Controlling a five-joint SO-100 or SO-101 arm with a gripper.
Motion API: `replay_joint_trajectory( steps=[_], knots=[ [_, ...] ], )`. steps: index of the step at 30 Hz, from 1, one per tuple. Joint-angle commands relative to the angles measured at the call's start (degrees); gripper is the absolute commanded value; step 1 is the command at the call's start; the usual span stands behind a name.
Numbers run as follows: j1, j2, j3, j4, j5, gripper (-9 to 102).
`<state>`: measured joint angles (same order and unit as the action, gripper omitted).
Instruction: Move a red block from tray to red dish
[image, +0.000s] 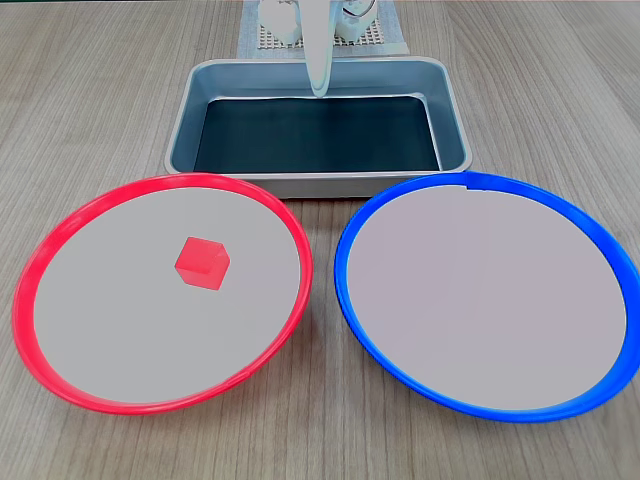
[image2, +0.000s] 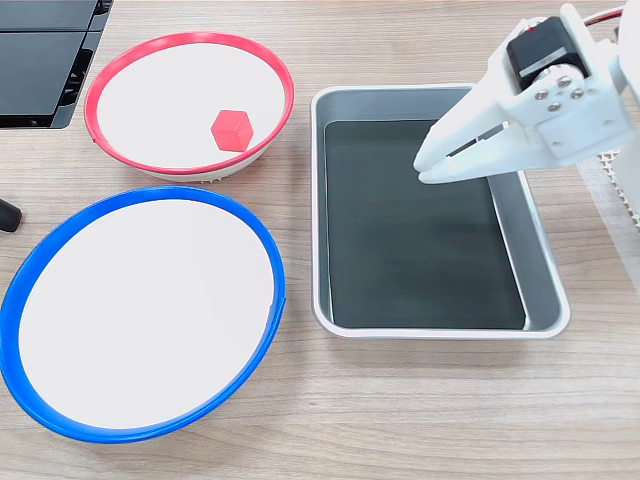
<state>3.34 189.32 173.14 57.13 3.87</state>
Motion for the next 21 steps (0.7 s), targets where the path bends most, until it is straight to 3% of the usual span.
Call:
replay_joint_trajectory(
  steps=[1,21],
  knots=[
    [0.62,1.41,0.09,0.09,0.53,0],
    [0.88,1.41,0.09,0.09,0.79,0]
  ],
)
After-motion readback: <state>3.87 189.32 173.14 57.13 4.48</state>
